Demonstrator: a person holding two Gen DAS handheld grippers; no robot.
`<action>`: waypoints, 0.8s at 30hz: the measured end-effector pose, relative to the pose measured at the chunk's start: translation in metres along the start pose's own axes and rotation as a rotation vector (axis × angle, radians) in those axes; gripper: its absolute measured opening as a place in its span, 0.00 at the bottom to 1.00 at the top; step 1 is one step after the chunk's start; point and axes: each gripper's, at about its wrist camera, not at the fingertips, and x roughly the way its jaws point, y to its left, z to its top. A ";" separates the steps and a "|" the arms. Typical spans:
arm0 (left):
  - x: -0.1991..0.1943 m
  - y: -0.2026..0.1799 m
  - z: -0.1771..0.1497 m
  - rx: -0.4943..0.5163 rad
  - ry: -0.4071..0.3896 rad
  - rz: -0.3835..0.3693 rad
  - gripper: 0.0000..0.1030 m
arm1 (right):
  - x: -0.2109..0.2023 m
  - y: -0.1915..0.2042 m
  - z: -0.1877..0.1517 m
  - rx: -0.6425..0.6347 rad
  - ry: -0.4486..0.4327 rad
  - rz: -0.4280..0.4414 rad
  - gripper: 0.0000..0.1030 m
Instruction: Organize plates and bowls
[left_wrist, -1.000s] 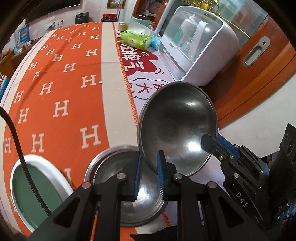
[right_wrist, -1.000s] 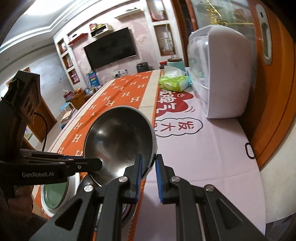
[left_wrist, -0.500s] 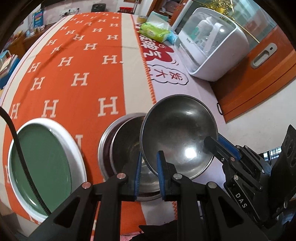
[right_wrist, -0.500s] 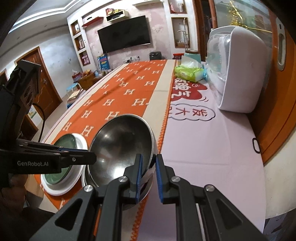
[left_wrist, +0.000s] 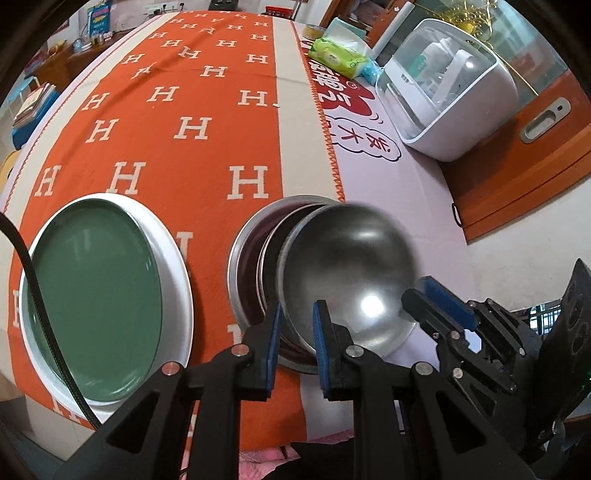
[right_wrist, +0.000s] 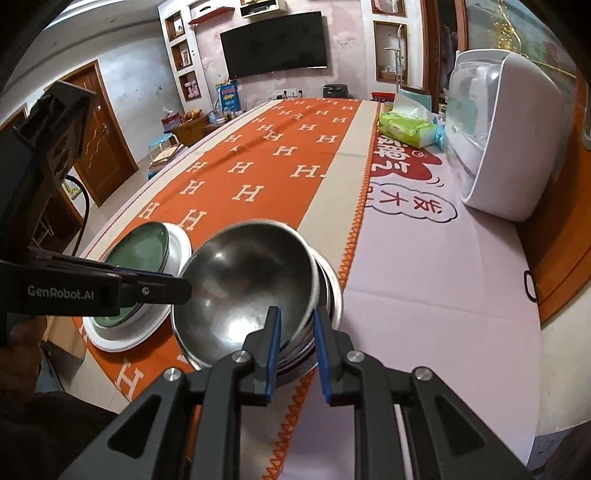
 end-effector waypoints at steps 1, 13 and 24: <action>0.000 0.000 -0.001 -0.003 0.000 0.000 0.14 | 0.000 0.000 -0.001 -0.001 0.004 0.007 0.17; 0.002 0.007 -0.016 -0.057 0.018 0.009 0.24 | 0.002 -0.002 -0.011 0.010 0.036 0.026 0.36; 0.008 0.023 -0.027 -0.134 0.067 -0.001 0.53 | 0.008 -0.006 -0.014 0.053 0.062 0.069 0.55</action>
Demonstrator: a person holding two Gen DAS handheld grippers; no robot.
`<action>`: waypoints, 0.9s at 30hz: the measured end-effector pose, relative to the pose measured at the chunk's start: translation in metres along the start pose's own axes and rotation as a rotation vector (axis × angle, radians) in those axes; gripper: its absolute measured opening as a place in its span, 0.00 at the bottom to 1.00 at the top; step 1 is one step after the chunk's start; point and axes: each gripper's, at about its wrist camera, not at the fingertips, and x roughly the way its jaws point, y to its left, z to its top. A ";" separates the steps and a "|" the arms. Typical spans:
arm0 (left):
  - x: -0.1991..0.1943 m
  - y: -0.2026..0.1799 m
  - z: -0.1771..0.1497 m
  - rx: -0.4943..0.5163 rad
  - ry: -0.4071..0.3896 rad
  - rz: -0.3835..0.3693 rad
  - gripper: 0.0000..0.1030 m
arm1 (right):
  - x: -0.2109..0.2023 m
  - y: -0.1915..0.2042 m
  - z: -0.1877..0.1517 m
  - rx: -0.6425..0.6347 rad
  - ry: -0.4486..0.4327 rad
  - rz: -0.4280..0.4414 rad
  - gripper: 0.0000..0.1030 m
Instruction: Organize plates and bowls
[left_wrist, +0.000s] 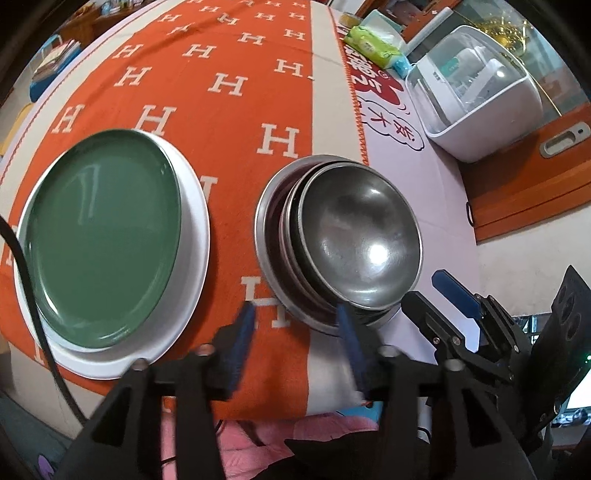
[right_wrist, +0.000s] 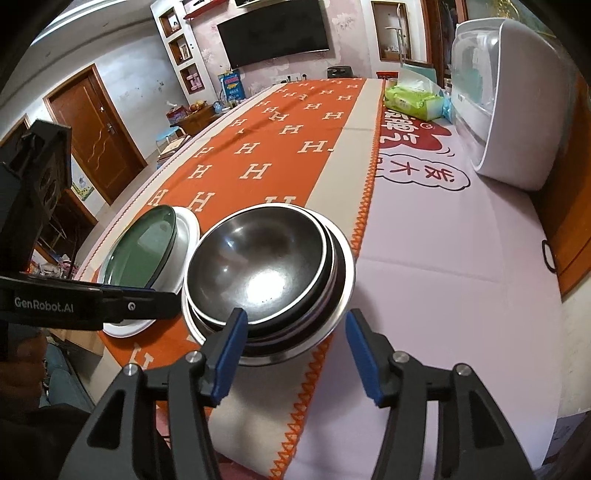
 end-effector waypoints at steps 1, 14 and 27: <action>0.002 0.001 0.000 -0.006 0.008 -0.005 0.55 | 0.001 -0.001 0.000 0.004 0.005 0.001 0.56; 0.028 0.005 0.012 -0.069 0.068 -0.076 0.65 | 0.011 -0.009 -0.002 0.021 0.044 0.039 0.62; 0.045 0.011 0.028 -0.093 0.111 -0.087 0.65 | 0.028 -0.023 0.011 0.082 0.065 0.101 0.65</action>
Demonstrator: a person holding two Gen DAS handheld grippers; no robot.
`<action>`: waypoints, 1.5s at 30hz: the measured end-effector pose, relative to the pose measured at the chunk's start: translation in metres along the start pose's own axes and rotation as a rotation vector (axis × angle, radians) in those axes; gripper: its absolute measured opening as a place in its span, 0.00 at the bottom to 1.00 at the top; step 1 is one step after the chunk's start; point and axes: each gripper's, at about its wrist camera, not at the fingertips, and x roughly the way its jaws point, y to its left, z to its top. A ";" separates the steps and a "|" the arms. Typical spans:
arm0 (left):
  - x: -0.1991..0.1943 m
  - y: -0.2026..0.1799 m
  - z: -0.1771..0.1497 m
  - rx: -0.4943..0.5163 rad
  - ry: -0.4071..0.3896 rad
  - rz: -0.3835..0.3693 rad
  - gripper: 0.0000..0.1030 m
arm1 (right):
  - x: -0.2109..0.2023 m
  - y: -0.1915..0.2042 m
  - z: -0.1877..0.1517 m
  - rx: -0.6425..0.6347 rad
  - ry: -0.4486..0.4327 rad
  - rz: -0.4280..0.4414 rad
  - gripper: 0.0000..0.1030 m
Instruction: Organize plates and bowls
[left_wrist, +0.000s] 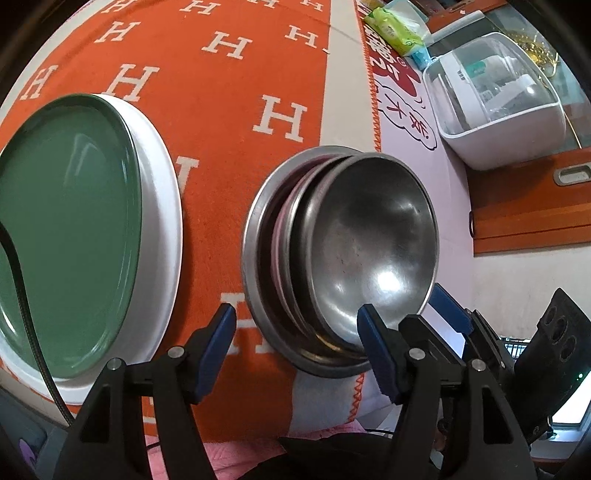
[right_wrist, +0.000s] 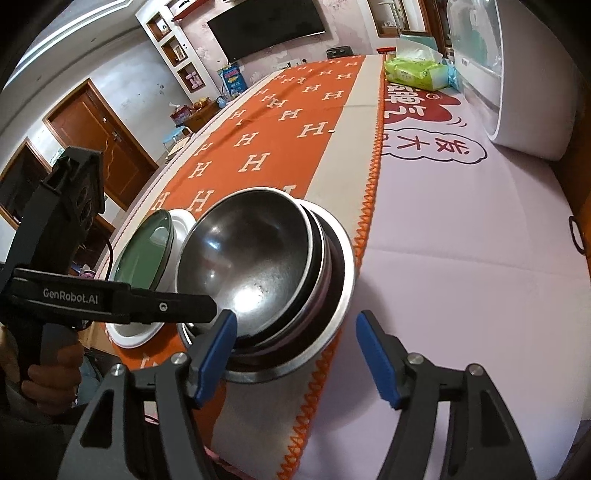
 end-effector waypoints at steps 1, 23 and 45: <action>0.001 0.001 0.001 -0.001 0.004 -0.001 0.65 | 0.002 0.000 0.000 0.003 0.006 0.001 0.65; 0.023 -0.001 0.018 0.009 0.085 0.003 0.48 | 0.028 -0.018 0.023 0.059 0.049 0.013 0.61; 0.010 0.002 0.015 0.022 0.074 -0.010 0.38 | 0.022 -0.011 0.026 0.052 0.008 -0.036 0.35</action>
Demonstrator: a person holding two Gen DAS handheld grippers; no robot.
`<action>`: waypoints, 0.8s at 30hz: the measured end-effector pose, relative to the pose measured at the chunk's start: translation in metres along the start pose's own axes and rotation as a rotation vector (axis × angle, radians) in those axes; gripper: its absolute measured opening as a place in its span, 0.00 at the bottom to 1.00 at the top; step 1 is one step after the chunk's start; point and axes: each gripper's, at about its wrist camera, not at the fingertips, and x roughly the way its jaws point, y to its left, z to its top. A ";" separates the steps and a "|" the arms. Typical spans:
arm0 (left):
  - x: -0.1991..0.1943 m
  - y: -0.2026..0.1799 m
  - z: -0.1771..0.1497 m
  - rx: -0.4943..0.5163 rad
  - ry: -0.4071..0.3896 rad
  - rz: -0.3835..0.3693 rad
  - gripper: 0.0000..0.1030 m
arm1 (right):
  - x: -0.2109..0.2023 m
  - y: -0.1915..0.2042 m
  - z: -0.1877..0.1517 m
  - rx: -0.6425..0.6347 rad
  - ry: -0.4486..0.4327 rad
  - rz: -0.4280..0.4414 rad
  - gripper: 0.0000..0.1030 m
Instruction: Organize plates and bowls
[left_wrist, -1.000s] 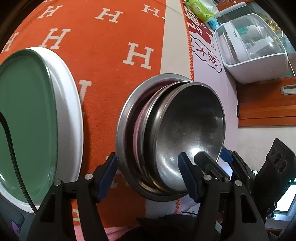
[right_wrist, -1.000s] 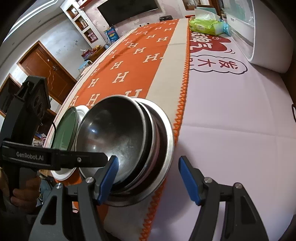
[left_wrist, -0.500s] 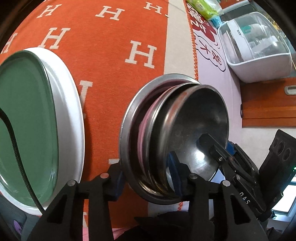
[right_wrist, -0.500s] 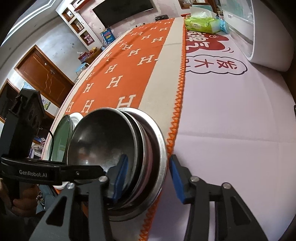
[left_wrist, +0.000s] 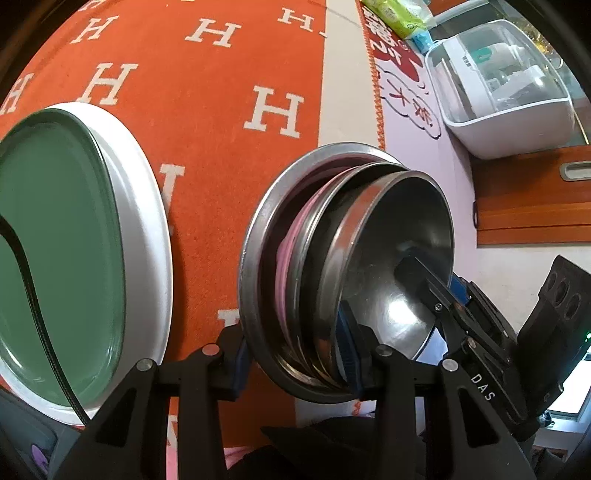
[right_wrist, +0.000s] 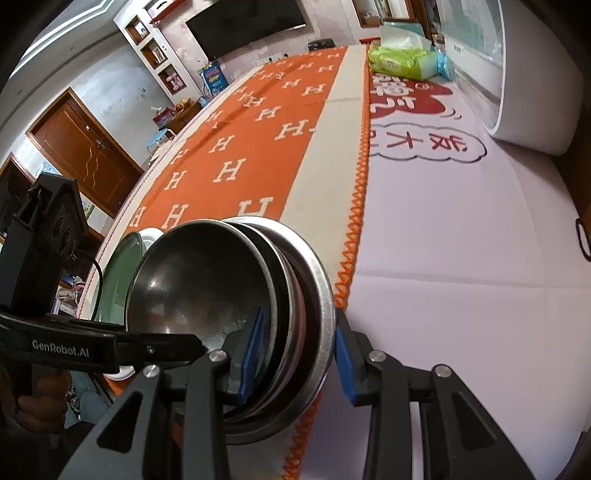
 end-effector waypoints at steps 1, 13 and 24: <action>-0.002 0.000 -0.001 0.001 -0.001 -0.004 0.38 | -0.002 0.001 0.000 -0.001 -0.008 -0.001 0.35; -0.047 0.002 -0.011 0.038 -0.076 -0.006 0.39 | -0.024 0.030 0.012 -0.045 -0.082 -0.002 0.35; -0.088 0.027 -0.014 0.095 -0.115 0.047 0.39 | -0.022 0.074 0.016 -0.064 -0.112 0.009 0.35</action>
